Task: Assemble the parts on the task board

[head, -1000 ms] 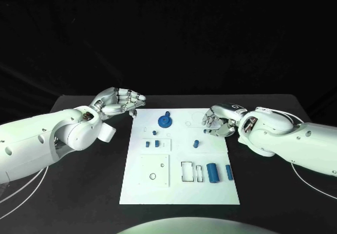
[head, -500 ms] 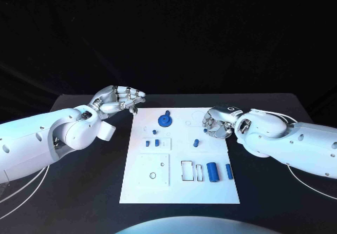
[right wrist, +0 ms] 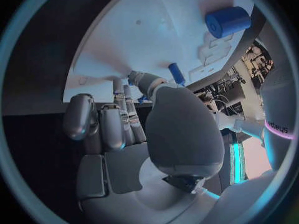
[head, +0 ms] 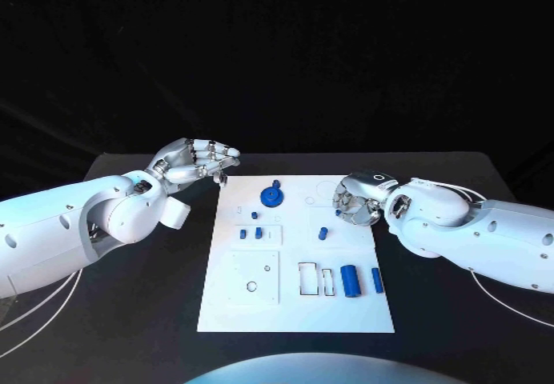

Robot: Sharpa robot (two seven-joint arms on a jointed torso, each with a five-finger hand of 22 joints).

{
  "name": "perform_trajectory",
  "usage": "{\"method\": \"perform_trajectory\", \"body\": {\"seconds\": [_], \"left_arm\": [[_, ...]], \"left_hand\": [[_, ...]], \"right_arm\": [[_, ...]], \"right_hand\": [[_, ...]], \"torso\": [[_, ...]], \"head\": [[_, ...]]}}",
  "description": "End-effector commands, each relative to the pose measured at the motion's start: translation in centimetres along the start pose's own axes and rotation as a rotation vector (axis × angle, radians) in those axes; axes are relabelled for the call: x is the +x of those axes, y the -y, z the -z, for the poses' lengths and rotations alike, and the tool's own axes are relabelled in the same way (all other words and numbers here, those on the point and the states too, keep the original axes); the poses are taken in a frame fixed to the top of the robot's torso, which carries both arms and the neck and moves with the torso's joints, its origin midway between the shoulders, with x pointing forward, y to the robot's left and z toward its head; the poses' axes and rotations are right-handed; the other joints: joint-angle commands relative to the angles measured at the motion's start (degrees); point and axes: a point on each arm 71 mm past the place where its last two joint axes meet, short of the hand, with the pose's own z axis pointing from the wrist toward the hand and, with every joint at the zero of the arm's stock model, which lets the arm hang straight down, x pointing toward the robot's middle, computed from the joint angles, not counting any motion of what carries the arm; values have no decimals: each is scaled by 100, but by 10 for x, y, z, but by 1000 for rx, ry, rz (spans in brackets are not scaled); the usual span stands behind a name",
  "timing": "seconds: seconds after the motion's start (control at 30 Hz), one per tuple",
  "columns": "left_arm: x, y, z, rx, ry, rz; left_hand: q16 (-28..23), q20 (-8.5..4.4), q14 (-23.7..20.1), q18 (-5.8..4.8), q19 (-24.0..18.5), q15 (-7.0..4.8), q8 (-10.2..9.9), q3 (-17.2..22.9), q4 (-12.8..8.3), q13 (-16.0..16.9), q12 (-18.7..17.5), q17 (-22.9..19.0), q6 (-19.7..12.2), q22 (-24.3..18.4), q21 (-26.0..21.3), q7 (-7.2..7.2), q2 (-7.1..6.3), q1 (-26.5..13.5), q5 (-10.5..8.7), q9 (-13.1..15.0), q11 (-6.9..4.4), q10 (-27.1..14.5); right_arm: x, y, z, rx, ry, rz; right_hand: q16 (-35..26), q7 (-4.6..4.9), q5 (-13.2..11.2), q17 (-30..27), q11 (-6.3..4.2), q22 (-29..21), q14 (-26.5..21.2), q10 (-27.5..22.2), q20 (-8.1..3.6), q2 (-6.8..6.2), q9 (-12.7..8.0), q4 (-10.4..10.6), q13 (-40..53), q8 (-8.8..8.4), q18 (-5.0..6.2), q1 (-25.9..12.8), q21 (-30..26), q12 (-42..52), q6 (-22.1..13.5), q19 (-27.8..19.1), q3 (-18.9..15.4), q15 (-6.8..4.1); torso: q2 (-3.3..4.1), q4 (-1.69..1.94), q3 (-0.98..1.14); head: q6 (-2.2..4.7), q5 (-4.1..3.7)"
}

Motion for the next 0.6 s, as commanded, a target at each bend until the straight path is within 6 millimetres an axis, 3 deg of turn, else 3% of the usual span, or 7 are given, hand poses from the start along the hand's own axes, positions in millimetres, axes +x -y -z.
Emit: {"method": "perform_trajectory", "body": {"seconds": [0.03,0.6], "left_arm": [[1,1,0,3,-20,6],[-3,0,0,-2,4,-38]], "left_hand": [[-2,-8,-24,31,-24,15,9,87,-57,0,15,5,-44,-11,-29,28,-87,35,-10,8,23,-31],[7,-14,-43,33,-8,16,17,262,-220,4,32,10,-56,7,-6,47,-124,103,-8,18,32,-28]], "right_arm": [[12,-5,2,-9,-55,10],[12,-10,3,-17,-41,29]], "right_hand": [[45,-19,-16,10,6,20,257,61,-32,70,20,-4,7,44,-71,12,25,29,54,32,37,-47],[84,-43,-16,25,-20,71,255,113,-52,96,65,-40,37,82,-80,53,76,43,91,45,76,-68]], "torso": [[1,-1,2],[1,2,-2]], "head": [[-17,20],[-25,52]]}}
